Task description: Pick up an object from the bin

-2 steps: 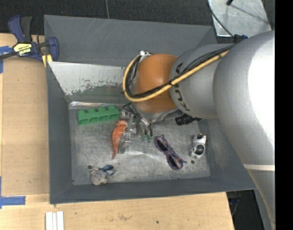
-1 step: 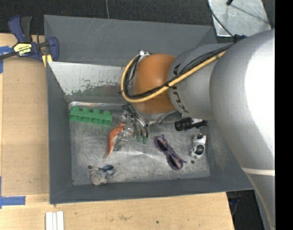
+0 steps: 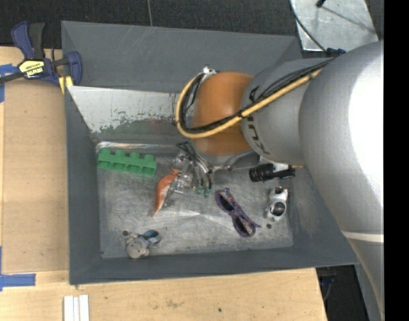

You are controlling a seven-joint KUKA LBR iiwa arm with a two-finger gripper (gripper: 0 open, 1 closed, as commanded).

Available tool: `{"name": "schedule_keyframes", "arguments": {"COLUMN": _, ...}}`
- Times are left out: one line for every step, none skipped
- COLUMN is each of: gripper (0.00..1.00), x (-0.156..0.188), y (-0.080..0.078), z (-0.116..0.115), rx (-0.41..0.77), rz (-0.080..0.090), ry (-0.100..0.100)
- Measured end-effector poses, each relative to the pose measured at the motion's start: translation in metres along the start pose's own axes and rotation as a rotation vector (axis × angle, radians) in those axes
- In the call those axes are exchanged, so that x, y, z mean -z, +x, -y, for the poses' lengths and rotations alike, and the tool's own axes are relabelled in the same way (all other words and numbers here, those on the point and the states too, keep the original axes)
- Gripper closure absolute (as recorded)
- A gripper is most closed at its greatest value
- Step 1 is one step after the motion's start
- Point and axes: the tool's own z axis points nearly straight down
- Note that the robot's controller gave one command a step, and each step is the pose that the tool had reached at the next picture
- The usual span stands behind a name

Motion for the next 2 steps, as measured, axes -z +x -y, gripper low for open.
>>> {"name": "schedule_keyframes", "arguments": {"gripper": 1.00, "x": 0.043, "y": 0.011, "z": -0.013, "rx": 0.002, "rz": -0.010, "ry": 0.006}}
{"name": "schedule_keyframes", "arguments": {"gripper": 1.00, "x": 0.114, "y": -0.004, "z": -0.028, "rx": -0.012, "rz": -0.005, "ry": 0.002}}
